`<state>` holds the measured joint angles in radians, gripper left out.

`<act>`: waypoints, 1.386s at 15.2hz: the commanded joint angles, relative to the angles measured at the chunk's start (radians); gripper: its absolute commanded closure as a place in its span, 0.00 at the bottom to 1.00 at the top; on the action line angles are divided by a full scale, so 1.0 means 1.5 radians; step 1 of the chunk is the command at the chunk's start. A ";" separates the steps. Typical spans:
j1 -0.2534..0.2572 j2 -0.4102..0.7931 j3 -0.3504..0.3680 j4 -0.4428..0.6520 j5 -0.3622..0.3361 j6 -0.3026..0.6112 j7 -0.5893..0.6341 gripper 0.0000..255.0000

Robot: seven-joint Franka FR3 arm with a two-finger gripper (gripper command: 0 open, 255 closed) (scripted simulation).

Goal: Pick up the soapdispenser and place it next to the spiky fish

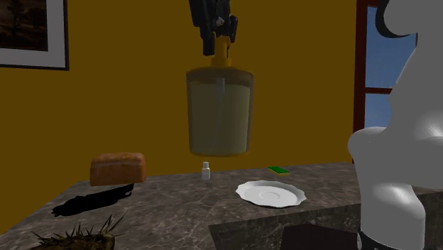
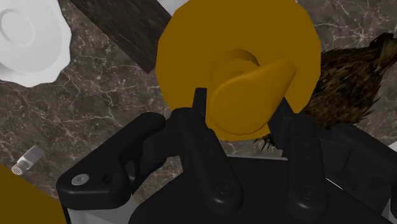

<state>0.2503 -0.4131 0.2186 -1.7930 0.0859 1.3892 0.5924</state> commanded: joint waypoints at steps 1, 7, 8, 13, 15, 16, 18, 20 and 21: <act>0.009 0.001 0.024 0.003 0.009 0.001 0.034 1.00; 0.019 -0.009 0.048 -0.041 0.021 0.037 0.063 1.00; 0.020 -0.013 0.048 -0.053 0.022 0.046 0.062 1.00; 0.022 -0.029 0.049 -0.113 0.026 0.089 0.059 1.00; 0.023 -0.034 0.050 -0.136 0.027 0.107 0.058 1.00; 0.024 -0.037 0.050 -0.147 0.028 0.116 0.057 1.00; 0.025 -0.041 0.051 -0.168 0.030 0.133 0.056 1.00; 0.026 -0.045 0.052 -0.190 0.031 0.150 0.055 1.00; 0.026 -0.047 0.052 -0.200 0.032 0.159 0.055 1.00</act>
<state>0.2890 -0.4825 0.2959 -2.0777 0.1331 1.6121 0.6746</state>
